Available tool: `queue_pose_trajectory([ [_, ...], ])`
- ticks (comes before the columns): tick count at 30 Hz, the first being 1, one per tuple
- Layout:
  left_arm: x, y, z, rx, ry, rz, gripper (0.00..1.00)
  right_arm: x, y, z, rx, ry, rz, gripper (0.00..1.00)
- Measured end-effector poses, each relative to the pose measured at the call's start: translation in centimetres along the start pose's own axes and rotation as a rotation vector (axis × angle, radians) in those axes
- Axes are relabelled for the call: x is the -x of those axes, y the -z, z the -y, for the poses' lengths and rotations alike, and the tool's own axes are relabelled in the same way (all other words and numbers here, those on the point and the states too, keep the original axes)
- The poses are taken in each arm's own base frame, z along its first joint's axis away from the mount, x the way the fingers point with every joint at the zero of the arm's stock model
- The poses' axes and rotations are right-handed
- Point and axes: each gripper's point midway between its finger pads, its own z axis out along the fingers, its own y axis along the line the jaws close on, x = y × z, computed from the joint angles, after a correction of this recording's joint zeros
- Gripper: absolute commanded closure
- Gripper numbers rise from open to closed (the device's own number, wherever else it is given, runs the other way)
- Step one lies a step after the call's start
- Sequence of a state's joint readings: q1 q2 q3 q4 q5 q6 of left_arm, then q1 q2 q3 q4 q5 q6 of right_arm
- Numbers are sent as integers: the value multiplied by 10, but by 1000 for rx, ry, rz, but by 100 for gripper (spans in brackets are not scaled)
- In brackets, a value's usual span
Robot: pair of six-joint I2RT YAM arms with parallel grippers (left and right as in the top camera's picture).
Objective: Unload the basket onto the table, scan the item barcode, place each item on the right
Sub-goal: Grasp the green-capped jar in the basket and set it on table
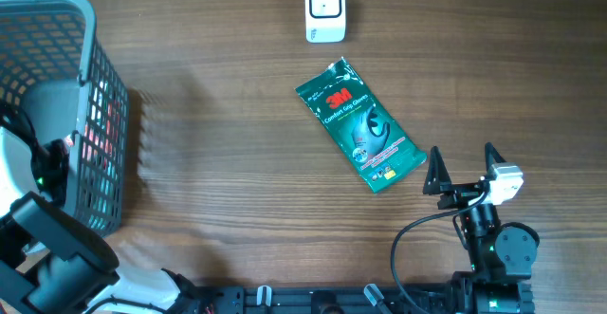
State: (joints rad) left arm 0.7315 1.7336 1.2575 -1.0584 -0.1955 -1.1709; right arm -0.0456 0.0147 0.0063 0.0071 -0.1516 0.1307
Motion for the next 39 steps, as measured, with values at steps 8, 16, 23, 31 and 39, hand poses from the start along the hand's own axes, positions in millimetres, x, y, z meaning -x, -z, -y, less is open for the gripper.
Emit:
queue_pose_trajectory([
  [8, 5, -14, -3, 6, -11, 52, 38, 0, 0, 0, 0, 0, 0, 0],
  [16, 9, -12, -2, 10, -34, 69, 49, 0, 0, 0, 0, 0, 0, 0],
  [23, 35, 93, 31, -133, -74, 82, 48, 0, 0, 0, 0, 0, 0, 0],
  [31, 10, 339, 20, -802, -167, 60, 48, 0, 0, 0, 0, 0, 0, 1],
  [39, -188, 345, -16, -740, -779, -202, 49, 0, 0, 0, 0, 0, 0, 0],
])
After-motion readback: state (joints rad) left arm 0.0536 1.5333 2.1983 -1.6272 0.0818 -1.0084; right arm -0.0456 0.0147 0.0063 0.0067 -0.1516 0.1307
